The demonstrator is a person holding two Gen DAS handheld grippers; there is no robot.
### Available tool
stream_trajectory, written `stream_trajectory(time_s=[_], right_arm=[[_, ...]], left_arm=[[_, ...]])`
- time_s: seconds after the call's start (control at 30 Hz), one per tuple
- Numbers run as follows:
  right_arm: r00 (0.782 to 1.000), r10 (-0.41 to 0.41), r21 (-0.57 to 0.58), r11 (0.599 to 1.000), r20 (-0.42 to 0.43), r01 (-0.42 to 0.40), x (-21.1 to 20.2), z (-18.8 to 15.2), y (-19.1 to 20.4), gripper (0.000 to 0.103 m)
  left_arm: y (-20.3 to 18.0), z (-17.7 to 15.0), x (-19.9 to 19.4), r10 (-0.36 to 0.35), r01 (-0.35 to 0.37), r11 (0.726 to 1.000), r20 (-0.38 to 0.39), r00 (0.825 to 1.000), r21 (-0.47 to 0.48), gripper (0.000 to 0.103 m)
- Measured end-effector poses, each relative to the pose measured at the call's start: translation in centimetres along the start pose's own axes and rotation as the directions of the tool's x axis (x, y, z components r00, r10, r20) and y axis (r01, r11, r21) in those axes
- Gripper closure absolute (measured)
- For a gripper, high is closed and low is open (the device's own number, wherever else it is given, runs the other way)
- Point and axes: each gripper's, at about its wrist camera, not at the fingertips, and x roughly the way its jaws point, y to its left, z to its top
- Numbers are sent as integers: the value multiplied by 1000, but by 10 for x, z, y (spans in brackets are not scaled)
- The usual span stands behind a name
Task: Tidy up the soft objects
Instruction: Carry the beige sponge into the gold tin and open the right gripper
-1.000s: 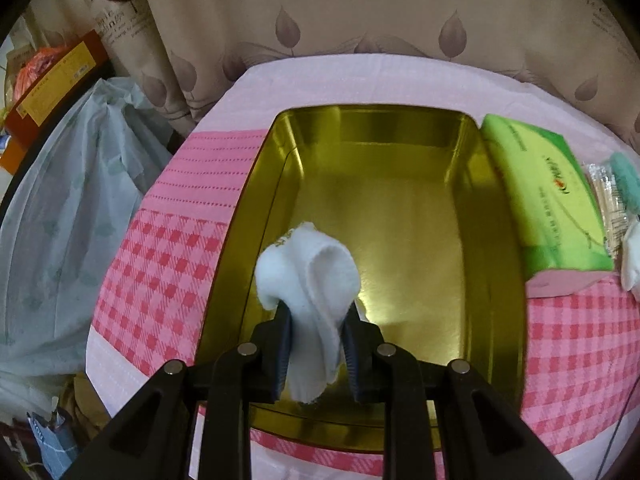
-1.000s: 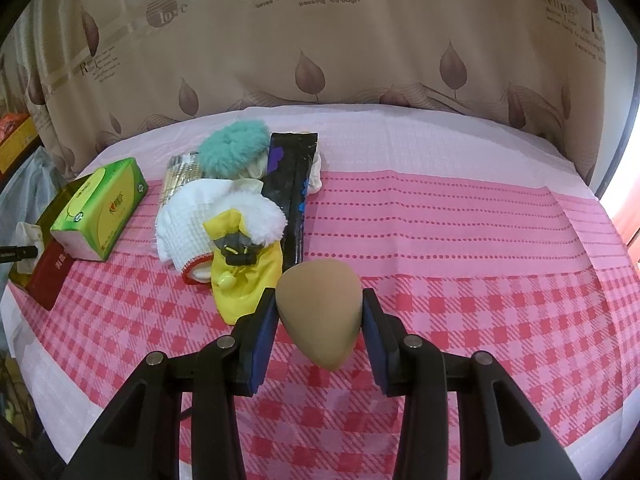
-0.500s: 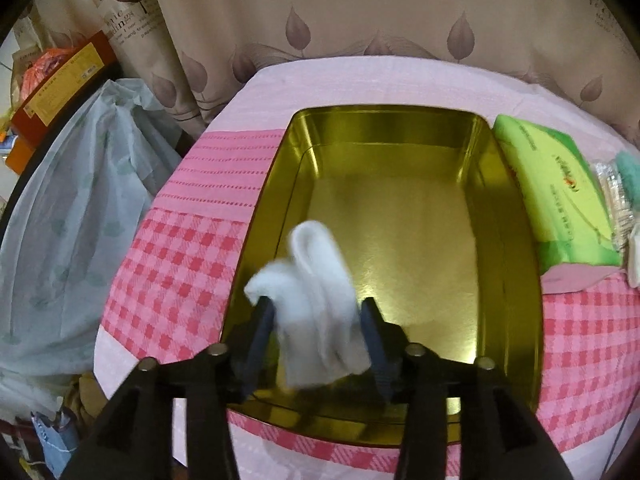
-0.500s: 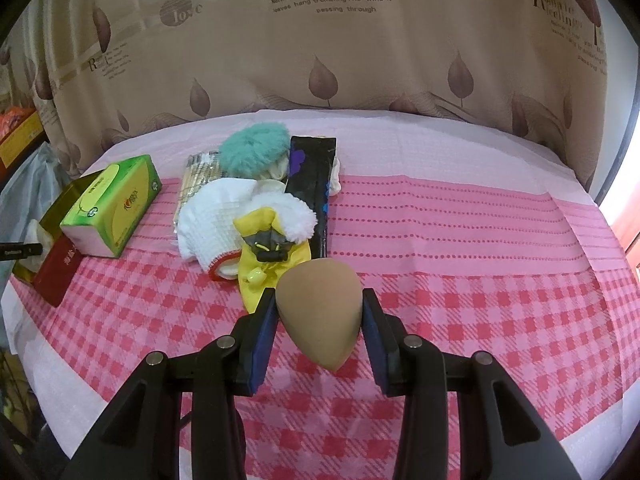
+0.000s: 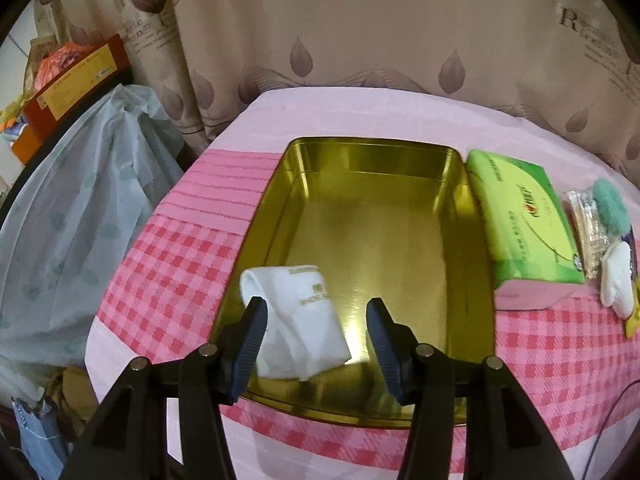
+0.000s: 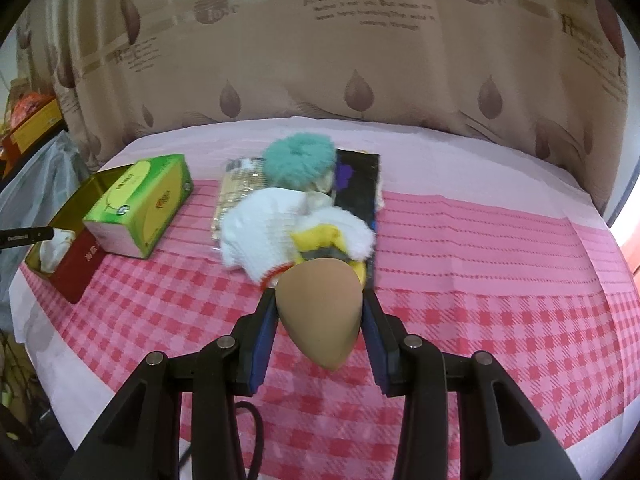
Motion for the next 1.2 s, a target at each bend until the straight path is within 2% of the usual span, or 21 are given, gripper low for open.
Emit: stream_trajectory(time_s=[0.17,0.3,0.4,0.63,0.9,1.03,1.2], right_arm=[[999,40,-37,999,-1,-40,1,8,23,65],[996,95,-99,991,-3,-94,4,18,57,65],[988,152,-143,978,-8,-152,6,24,89,65],[956,287,-247,924,-56,-292,14,29,168,65],[919,386,-348,852,-85,-390,23,43,249,65],[907,406,-388,823,-111,-415,32,44,281,65],[906,396,-421,804,-147,-420,48,39,307,65]], left_arm=[[-16,-5,-6,17,-17,999,22,1000,41,50],[-25,-6,-9,15,-18,997,33,999,81,50],[-21,-6,-8,25,-27,997,29,999,75,50],[12,3,-15,19,-18,999,43,999,-40,50],[50,4,-9,30,-27,984,18,999,-175,50],[67,3,-6,40,-36,972,12,999,-232,50],[84,2,-4,40,-37,956,6,999,-291,50]])
